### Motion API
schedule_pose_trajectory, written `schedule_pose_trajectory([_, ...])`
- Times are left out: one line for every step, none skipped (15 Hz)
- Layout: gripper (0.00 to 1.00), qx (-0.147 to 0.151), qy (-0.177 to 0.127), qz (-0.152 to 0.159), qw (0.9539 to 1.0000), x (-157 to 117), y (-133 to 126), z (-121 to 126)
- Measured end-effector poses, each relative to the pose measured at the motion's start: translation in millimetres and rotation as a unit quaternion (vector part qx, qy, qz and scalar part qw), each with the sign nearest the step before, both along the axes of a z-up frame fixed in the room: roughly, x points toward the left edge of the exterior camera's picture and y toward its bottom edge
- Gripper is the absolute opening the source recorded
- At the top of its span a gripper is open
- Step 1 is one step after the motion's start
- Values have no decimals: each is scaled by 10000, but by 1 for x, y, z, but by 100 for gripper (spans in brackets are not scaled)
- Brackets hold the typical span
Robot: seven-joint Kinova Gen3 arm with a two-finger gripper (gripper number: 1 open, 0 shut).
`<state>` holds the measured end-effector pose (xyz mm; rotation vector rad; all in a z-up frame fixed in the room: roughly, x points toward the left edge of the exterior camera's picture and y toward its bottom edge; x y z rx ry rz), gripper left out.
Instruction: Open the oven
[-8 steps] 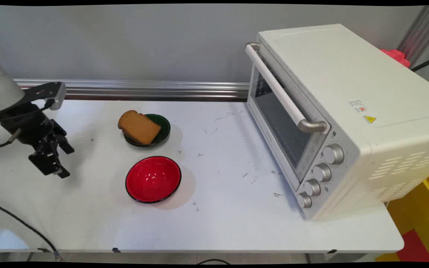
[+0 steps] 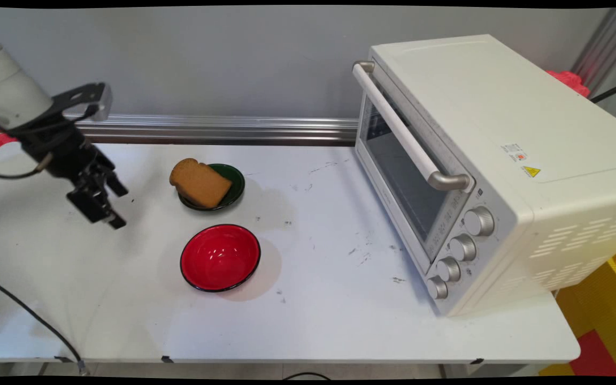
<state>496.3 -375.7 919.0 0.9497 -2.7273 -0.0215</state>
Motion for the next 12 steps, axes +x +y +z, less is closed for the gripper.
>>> schedule_pose_trajectory([100, -48, 68, -5, 10000, -11, -6, 8])
schedule_pose_trajectory([100, -97, 140, -1, 9999, -22, -12, 16])
schedule_pose_trajectory([100, -143, 217, 11, 9997, -33, -18, 23])
schedule_pose_trajectory([100, -210, 318, 32, 9993, -47, -24, 30])
schedule_pose_trajectory([100, -275, 417, 54, 9987, -61, -32, 36])
schedule_pose_trajectory([100, -324, 485, 77, 9983, -74, -39, 42])
schedule_pose_trajectory([100, -373, 549, 103, 9977, -86, -46, 47])
schedule_pose_trajectory([100, -430, 623, 136, 9970, -101, -54, 53])
schedule_pose_trajectory([100, -484, 692, 156, 9963, -116, -61, 59])
schedule_pose_trajectory([100, -528, 752, 162, 9956, -129, -68, 65])
schedule_pose_trajectory([100, -584, 824, 178, 9947, -144, -76, 72])
schedule_pose_trajectory([100, -629, 873, 197, 9940, -156, -81, 77])
